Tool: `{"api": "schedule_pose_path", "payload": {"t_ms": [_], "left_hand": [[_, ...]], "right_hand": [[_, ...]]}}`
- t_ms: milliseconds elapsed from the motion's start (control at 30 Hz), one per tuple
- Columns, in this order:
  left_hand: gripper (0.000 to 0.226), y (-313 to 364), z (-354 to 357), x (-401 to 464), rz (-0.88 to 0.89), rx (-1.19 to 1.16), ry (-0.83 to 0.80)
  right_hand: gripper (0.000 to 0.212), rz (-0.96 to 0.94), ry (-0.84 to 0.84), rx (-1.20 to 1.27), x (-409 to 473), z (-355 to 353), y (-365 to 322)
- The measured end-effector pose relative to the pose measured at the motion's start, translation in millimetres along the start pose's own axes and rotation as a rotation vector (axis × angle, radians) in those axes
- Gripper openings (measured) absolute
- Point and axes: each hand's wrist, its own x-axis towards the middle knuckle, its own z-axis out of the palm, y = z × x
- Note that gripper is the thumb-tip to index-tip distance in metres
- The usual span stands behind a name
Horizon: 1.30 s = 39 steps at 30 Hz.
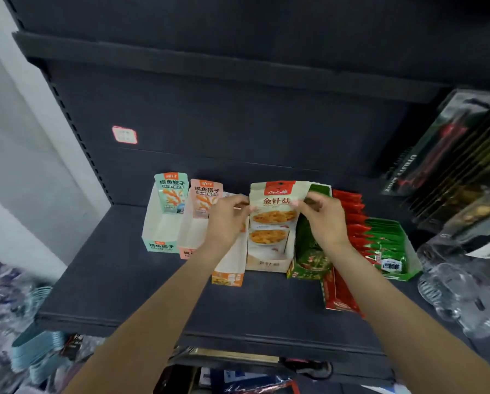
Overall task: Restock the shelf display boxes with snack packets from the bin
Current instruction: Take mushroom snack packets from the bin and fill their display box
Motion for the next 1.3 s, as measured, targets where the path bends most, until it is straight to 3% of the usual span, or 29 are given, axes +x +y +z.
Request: {"api": "schedule_pose_path", "payload": {"t_ms": [200,367,600,900,1133,1300], "left_hand": [[0.018,0,11,16,-0.077,0.111,-0.049],[0.023,0,8,22,-0.049,0.052,0.047],[0.013,0,9,28,0.034,0.167,0.093],[0.015,-19,32,34,-0.009,0.352,-0.097],[0.021,-12,29,37,0.038,0.220,-0.104],[0.017,-14,30,46,0.070,0.301,-0.098]], "right_hand": [[0.010,-0.018,-0.051,-0.173,24,-5,18],[0.013,-0.042,-0.108,-0.171,35,-2,22],[0.013,-0.096,-0.111,-0.313,45,-3,25],[0.008,-0.059,-0.164,-0.419,48,-6,32],[0.008,-0.047,-0.201,-0.492,55,-3,32],[0.010,-0.081,-0.241,-0.564,56,3,35]]}}
